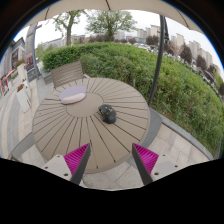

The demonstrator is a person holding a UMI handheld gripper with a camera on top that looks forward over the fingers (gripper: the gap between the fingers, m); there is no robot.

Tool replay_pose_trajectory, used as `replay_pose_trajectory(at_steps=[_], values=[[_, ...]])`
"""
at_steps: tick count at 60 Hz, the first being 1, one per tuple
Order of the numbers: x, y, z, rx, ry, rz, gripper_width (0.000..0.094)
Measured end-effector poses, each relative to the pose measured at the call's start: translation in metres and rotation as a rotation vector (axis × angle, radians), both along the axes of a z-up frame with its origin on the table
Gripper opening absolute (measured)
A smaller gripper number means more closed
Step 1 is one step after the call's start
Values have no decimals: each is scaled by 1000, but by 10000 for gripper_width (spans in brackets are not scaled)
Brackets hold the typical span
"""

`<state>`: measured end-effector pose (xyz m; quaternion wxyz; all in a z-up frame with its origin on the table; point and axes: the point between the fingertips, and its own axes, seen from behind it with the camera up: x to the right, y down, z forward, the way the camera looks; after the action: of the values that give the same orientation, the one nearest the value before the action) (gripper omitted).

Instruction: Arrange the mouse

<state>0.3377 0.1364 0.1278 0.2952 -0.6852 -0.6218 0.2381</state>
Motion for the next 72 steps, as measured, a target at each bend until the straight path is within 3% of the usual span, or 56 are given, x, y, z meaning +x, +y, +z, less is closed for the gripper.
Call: replay_pose_trajectory(at_steps=[11,47,72], values=[[-38,-10,-25,7,38,25,855],[-203,15,-110,-22,111,-53,857],[-268,40,-143,34,58,-84,858]])
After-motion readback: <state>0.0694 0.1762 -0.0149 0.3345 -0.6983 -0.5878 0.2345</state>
